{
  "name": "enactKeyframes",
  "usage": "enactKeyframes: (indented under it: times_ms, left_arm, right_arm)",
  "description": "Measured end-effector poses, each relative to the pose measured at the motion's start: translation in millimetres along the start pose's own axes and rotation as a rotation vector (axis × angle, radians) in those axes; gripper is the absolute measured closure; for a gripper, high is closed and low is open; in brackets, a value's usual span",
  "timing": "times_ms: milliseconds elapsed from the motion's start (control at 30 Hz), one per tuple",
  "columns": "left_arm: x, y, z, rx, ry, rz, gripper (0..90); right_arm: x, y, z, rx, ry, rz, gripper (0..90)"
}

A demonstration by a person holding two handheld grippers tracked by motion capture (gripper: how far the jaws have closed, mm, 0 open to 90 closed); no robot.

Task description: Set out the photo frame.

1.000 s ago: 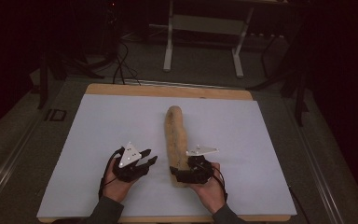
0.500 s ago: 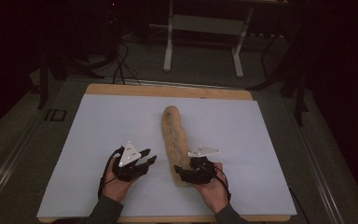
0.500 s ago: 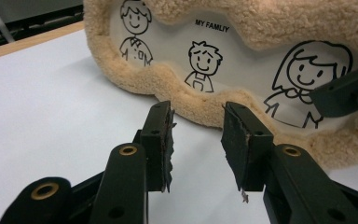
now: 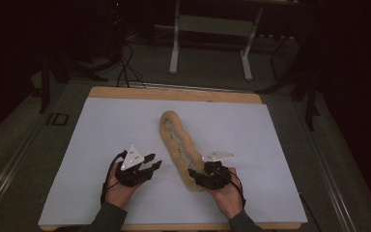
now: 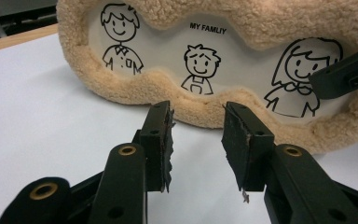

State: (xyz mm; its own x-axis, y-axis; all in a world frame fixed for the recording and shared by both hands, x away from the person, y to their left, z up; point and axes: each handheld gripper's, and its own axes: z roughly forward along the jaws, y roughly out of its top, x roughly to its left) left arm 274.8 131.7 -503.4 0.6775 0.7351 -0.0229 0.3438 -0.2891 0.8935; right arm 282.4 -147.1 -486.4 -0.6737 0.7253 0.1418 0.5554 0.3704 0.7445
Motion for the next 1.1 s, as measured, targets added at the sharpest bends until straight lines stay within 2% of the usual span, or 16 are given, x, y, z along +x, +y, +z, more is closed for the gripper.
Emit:
enactKeyframes:
  times_ms: [133,300,567,733,933,1100]
  left_arm:
    - [2.7,0.4,-1.3,-0.003,0.004,-0.019,61.2]
    - [5.7,0.9,-2.5,-0.001,0.02,-0.021,60.6]
    - [10.8,1.6,-4.1,0.007,0.044,-0.026,60.2]
    - [16.0,2.2,-6.2,-0.001,0.048,-0.058,59.6]
    - [23.4,2.7,-8.6,0.007,0.076,-0.065,59.6]
    - [29.5,1.9,-10.7,-0.001,0.102,-0.096,59.5]
  right_arm:
    - [-4.1,-0.3,-0.8,-0.003,0.011,-0.01,65.6]
    - [-10.6,-0.4,-2.4,-0.005,0.009,-0.02,69.9]
    - [-17.0,-0.1,-2.9,-0.007,0.035,-0.034,70.6]
    - [-20.8,-0.2,-3.0,-0.009,0.057,-0.048,70.8]
    - [-21.4,-0.2,-2.8,-0.014,0.08,-0.07,72.3]
    - [-21.7,-0.5,-3.3,-0.018,0.1,-0.084,73.2]
